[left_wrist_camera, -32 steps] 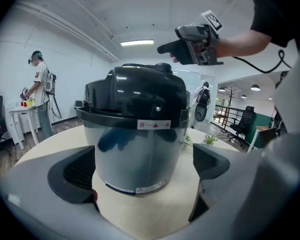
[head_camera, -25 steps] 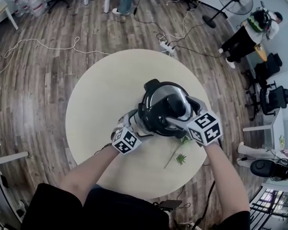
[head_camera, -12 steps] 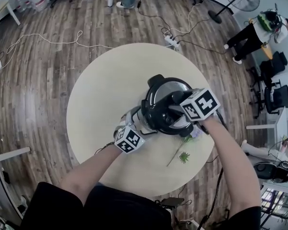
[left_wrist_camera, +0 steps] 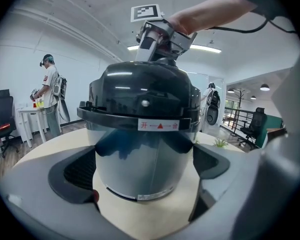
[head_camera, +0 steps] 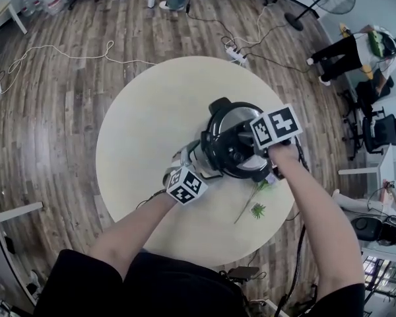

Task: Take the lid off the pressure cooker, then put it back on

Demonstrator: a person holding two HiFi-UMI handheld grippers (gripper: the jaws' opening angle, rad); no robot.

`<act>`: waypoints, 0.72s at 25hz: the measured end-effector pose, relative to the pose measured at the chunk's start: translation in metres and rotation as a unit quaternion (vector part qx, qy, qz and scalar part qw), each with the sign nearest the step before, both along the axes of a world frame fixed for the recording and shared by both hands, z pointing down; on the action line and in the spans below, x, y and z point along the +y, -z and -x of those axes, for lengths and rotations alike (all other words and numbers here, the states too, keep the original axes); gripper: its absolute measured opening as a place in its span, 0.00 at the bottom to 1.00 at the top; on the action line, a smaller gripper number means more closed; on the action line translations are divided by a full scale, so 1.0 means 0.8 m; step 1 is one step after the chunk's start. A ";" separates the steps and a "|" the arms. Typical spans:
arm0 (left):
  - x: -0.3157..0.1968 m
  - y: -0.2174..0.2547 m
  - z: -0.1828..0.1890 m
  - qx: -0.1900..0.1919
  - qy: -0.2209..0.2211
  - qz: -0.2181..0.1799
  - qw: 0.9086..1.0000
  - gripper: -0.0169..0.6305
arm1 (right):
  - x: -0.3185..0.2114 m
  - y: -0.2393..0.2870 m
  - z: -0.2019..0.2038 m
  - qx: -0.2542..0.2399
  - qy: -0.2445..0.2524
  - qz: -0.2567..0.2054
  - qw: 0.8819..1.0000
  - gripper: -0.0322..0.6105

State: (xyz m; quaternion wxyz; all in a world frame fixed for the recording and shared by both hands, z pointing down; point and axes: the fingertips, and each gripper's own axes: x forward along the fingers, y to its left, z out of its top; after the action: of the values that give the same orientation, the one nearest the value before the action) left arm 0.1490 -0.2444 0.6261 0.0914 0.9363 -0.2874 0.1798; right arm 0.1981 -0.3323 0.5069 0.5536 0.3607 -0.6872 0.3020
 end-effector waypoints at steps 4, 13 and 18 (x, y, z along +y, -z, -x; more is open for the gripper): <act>-0.002 0.002 0.001 -0.001 -0.001 -0.001 1.000 0.93 | -0.007 0.002 -0.009 -0.003 -0.115 -0.004 0.993 0.50; -0.002 0.002 0.000 -0.004 -0.002 0.006 1.000 0.93 | -0.009 0.002 -0.020 -0.006 -0.222 -0.005 0.975 0.50; -0.002 0.003 0.000 -0.006 -0.002 0.010 1.000 0.93 | 0.000 0.004 -0.021 0.004 -0.216 0.033 0.976 0.50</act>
State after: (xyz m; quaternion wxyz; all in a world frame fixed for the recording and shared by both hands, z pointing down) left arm 0.1488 -0.2459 0.6239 0.0986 0.9348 -0.2848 0.1882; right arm 0.2151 -0.3321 0.5041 0.4900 0.4834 -0.5801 0.4355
